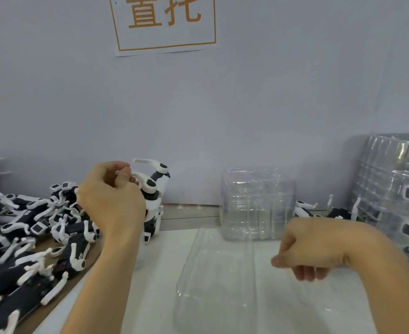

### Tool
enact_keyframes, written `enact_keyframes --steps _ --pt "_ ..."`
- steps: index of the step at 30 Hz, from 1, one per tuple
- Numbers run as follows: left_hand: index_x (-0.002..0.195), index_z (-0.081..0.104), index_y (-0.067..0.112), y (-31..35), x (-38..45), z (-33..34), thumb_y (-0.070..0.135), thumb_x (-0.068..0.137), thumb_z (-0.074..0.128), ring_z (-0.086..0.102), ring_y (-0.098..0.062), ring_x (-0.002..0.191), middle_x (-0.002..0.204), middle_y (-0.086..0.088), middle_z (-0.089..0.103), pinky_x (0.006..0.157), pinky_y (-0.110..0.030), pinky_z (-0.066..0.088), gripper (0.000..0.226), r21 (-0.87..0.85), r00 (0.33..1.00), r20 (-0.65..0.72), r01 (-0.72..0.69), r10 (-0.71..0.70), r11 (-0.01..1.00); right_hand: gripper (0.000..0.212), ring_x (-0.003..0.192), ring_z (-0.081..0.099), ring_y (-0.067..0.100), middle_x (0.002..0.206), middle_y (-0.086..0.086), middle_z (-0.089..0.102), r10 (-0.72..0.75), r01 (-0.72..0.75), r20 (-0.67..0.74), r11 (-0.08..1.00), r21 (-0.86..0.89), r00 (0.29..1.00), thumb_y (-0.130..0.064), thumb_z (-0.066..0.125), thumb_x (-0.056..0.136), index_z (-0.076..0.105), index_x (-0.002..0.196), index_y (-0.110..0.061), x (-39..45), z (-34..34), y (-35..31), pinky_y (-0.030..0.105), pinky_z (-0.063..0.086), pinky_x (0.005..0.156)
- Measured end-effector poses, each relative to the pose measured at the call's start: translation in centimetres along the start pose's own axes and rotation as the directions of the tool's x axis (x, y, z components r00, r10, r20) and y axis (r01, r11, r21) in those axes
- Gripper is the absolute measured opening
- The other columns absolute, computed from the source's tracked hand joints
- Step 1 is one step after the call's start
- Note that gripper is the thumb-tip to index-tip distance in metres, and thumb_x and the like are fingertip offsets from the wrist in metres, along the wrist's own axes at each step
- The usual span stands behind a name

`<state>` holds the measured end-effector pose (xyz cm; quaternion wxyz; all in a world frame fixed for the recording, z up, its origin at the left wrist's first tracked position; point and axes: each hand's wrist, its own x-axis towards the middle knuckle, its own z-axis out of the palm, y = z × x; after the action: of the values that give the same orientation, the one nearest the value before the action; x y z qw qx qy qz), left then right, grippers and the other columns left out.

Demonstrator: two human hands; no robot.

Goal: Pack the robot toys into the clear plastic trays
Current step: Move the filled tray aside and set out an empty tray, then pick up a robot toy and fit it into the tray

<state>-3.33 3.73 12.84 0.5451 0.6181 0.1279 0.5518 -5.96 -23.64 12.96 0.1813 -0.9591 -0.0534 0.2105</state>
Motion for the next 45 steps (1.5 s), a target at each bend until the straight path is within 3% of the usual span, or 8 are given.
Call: enact_keyframes --steps 5,9,16,22,27,38,42,45 --pt "0.075 0.065 0.027 1.0 -0.4 -0.1 0.001 0.093 0.060 0.067 -0.004 0.060 0.069 0.006 0.068 0.060 -0.016 0.053 0.032 -0.086 0.995 0.095 0.002 0.006 0.996 0.020 0.079 0.066 0.005 0.090 -0.010 0.068 -0.259 0.365 -0.470 0.919 0.149 0.844 -0.048 0.058 0.094 0.066 0.095 -0.030 1.0 0.9 -3.0 0.023 0.053 0.069" --pt "0.075 0.068 0.019 2.0 -2.5 0.6 -0.005 0.091 0.061 0.067 -0.006 0.059 0.065 0.004 0.068 0.060 -0.015 0.052 0.030 -0.229 0.968 0.250 0.050 0.009 0.972 0.053 0.082 0.075 0.026 0.093 0.013 0.075 -0.226 0.343 -0.260 0.530 0.776 0.939 -0.062 0.044 0.094 0.061 0.111 -0.014 2.2 2.7 -5.8 0.037 0.061 0.067" --pt "0.096 0.074 0.020 3.2 -6.9 1.4 -0.007 0.091 0.059 0.072 -0.007 0.087 0.087 0.006 0.076 0.079 -0.017 0.054 0.031 -0.247 0.529 0.819 -0.026 0.223 0.969 0.033 0.081 0.067 0.027 0.096 0.013 0.072 -0.143 0.368 -0.365 -0.002 0.930 0.920 -0.044 0.062 0.093 0.074 0.100 -0.014 3.7 2.9 -5.1 0.038 0.059 0.072" --pt "0.104 0.065 0.022 1.6 -4.6 0.5 0.025 0.096 0.061 0.067 -0.019 0.084 0.099 -0.001 0.071 0.085 -0.037 0.057 0.009 0.254 0.422 0.893 -0.183 -0.158 0.950 0.016 0.067 0.064 0.023 0.077 0.007 0.066 0.132 0.460 -0.475 0.128 0.879 0.870 -0.026 0.063 0.093 0.061 0.101 -0.012 3.7 0.8 -1.6 0.037 0.057 0.067" --pt "0.129 0.044 0.020 -1.1 -4.8 -0.5 0.053 0.093 0.055 0.057 -0.020 0.096 0.125 0.000 0.059 0.076 -0.029 0.045 0.050 0.566 0.148 0.696 -0.714 -0.702 0.411 0.007 0.073 0.070 0.011 0.083 -0.002 0.073 0.015 0.498 -0.536 0.348 0.794 0.844 -0.019 0.067 0.092 0.069 0.098 -0.022 3.3 0.8 -0.7 0.033 0.055 0.071" --pt "0.139 0.048 0.032 -5.2 -4.8 1.1 0.026 0.094 0.066 0.048 -0.014 0.127 0.133 0.010 0.055 0.102 -0.029 0.041 0.048 0.393 0.549 0.831 -0.457 -0.095 0.798 0.035 0.089 0.071 0.006 0.094 -0.008 0.075 -0.216 0.679 -0.680 0.495 0.543 0.701 -0.001 0.074 0.084 0.070 0.100 -0.031 4.0 2.5 -2.3 0.031 0.053 0.080" --pt "0.131 0.053 0.040 -3.1 -5.6 1.3 0.019 0.094 0.066 0.065 -0.011 0.111 0.123 0.012 0.063 0.085 -0.026 0.056 0.044 -0.018 0.311 0.946 0.328 -0.090 0.945 0.044 0.104 0.070 0.020 0.109 0.002 0.073 -0.266 0.740 -0.692 0.284 0.609 0.671 0.007 0.073 0.082 0.067 0.113 -0.024 4.3 3.2 -3.4 0.041 0.060 0.084" --pt "0.123 0.062 0.019 -2.5 -5.8 1.3 0.019 0.093 0.066 0.071 -0.029 0.093 0.112 -0.013 0.069 0.075 -0.029 0.057 0.030 -0.131 0.379 0.916 0.587 -0.128 0.799 0.042 0.106 0.070 0.022 0.110 0.004 0.074 -0.330 0.737 -0.661 0.230 0.636 0.674 0.007 0.069 0.086 0.069 0.112 -0.026 4.6 3.8 -3.8 0.034 0.058 0.085"
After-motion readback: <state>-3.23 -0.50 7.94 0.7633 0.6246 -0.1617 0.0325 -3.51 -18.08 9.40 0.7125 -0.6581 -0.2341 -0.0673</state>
